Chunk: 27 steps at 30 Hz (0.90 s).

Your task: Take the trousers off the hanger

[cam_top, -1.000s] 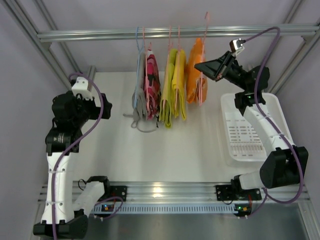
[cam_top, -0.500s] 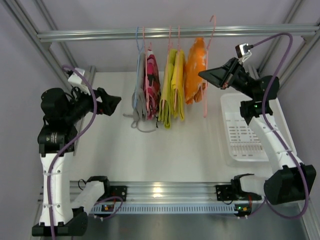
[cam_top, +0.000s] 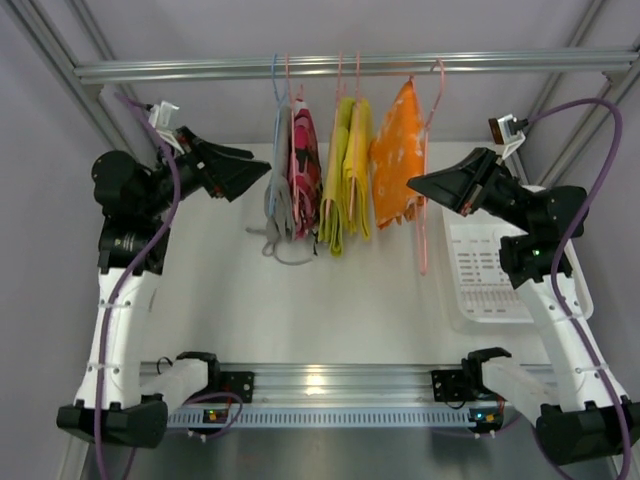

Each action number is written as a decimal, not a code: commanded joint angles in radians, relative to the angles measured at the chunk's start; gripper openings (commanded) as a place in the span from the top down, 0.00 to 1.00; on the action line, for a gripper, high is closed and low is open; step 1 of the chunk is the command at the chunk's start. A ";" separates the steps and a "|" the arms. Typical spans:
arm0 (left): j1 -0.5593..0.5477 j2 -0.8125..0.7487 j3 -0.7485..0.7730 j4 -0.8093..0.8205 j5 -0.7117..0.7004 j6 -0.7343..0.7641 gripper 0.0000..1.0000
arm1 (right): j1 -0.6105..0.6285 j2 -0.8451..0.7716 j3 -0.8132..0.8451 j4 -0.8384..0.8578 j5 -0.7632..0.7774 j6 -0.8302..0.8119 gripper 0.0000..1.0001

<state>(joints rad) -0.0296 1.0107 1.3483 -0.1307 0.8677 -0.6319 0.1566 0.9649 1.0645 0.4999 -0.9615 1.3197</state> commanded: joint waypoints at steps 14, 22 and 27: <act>-0.567 0.360 0.207 0.232 -0.211 -0.078 0.06 | 0.000 -0.184 -0.109 -0.069 0.119 -0.209 1.00; -0.711 0.496 0.319 0.218 -0.279 -0.074 0.07 | 0.001 -0.200 -0.153 -0.058 0.119 -0.202 1.00; -0.763 0.586 0.391 0.213 -0.317 -0.086 0.09 | 0.012 -0.196 -0.155 -0.040 0.118 -0.191 1.00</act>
<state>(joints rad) -0.7731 1.5768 1.6737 0.0334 0.5888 -0.7040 0.1570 0.8104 0.8749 0.2558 -0.8700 1.1946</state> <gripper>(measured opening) 0.918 0.033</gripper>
